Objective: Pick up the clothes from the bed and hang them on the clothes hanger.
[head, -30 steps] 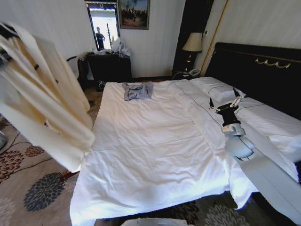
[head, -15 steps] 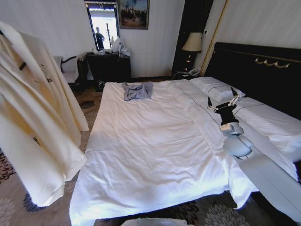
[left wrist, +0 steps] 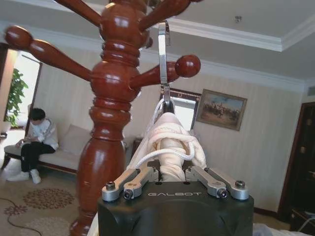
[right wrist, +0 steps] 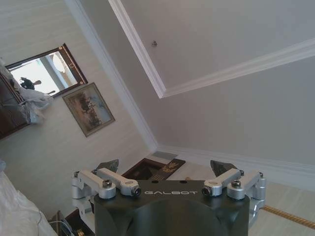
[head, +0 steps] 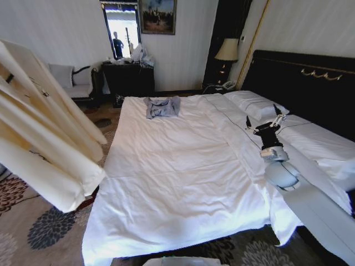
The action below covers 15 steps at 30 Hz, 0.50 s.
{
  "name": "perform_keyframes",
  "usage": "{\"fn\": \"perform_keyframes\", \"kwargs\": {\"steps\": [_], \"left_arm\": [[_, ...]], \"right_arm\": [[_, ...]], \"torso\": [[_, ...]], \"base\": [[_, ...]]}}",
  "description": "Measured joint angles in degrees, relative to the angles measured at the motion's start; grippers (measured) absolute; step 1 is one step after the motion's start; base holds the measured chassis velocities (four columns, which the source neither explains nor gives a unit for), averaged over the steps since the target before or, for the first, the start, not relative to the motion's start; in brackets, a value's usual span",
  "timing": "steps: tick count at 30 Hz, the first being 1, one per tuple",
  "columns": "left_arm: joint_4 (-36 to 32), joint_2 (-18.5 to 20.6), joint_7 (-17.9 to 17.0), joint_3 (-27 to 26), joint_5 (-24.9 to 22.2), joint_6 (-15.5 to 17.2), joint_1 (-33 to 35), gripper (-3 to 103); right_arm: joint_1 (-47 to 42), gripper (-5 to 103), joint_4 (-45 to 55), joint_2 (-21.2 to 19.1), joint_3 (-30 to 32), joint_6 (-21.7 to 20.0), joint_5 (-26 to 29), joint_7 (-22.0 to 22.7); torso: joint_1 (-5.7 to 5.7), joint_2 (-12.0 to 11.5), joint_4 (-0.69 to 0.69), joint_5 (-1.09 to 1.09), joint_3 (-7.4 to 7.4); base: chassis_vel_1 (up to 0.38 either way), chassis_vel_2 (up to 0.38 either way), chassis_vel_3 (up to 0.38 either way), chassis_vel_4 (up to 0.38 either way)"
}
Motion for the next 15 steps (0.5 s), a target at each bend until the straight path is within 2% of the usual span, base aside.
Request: {"fn": "perform_keyframes", "kwargs": {"steps": [2, 6, 10, 15], "left_arm": [[0.37, 0.40, -0.13, 1.48, -0.05, 0.22, -1.48, 18], [2.34, 2.42, -1.66, 9.00, -0.67, 1.05, -8.66, 18], [3.20, 3.56, -2.52, 12.82, -1.54, 1.53, -11.91, 18], [2.72, 3.47, -2.98, 15.00, -1.58, 1.78, -12.99, 18]], "right_arm": [[-0.28, 100, 0.09, 0.02, 0.28, 0.06, -0.08, 0.00], [-1.29, 100, 0.21, 0.14, 1.34, 0.33, -0.54, 0.00], [-1.83, 100, 0.30, 0.13, 2.13, 0.50, -0.58, 0.00], [-2.04, 100, 0.36, 0.17, 2.45, 0.58, -0.59, 0.00]], "torso": [[0.00, 0.00, -0.01, 0.00, 0.00], [0.00, 0.00, 0.00, -0.03, 0.00], [0.00, 0.00, -0.01, 0.00, 0.00], [0.00, 0.00, 0.00, -0.01, 0.00]], "base": [[0.000, 0.000, 0.000, 0.000], [0.000, 0.000, 0.000, 0.000], [0.000, 0.000, 0.000, 0.000], [0.000, 0.000, 0.000, 0.000]]}}
